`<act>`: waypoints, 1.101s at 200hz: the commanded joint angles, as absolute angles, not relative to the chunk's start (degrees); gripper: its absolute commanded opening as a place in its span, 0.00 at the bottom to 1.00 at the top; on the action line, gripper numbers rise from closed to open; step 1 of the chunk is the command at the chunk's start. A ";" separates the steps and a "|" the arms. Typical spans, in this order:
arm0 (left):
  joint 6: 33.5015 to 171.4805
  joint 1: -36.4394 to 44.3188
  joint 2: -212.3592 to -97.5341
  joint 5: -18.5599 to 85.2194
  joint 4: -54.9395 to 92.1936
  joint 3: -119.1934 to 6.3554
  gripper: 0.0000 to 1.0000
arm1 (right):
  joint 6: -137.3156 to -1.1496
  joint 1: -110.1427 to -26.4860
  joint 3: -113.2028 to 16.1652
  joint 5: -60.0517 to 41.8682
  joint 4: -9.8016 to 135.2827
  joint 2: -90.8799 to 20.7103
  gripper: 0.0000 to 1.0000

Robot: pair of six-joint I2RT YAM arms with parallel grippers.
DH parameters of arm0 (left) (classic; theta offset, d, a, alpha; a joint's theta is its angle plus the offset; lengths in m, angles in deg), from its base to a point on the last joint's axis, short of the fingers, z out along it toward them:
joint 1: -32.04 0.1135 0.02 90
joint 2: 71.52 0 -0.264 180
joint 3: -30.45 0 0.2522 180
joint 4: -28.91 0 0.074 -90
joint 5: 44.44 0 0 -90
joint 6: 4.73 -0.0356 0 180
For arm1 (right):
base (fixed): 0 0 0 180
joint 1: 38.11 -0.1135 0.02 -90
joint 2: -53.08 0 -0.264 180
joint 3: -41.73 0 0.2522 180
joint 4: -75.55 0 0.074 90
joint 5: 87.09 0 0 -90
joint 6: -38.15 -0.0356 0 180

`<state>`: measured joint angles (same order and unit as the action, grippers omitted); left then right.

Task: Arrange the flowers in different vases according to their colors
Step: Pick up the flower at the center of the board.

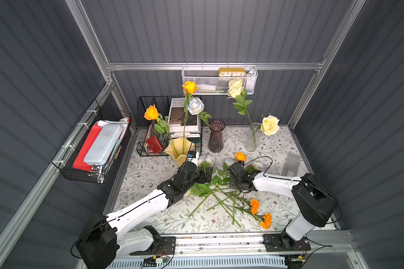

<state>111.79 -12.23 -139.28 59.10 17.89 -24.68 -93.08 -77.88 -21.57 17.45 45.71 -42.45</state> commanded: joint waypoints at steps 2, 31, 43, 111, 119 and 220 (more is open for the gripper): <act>111.64 -12.50 -138.69 59.71 17.74 -23.58 0.99 | -92.98 -77.43 -22.57 18.78 45.17 -43.75 0.21; 111.56 -12.51 -138.72 60.04 17.43 -23.60 0.99 | -92.00 -76.96 -23.18 20.92 45.71 -43.51 0.07; 111.51 -12.52 -138.67 60.05 17.52 -23.50 0.99 | -90.76 -76.73 -23.19 22.52 47.05 -42.45 0.00; 111.64 -12.51 -138.88 60.62 18.25 -22.55 0.99 | -76.77 -75.93 -27.73 32.23 57.59 -33.31 0.00; 111.71 -12.49 -138.80 60.83 18.39 -22.36 0.99 | -74.56 -75.78 -28.48 32.75 59.68 -32.81 0.00; 111.94 -12.52 -141.29 61.21 20.32 -21.70 0.99 | -52.88 -75.76 -34.92 30.37 78.41 -35.79 0.00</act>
<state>111.79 -12.23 -140.18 60.61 18.85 -22.47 -59.20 -75.91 -31.71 30.85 74.24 -33.38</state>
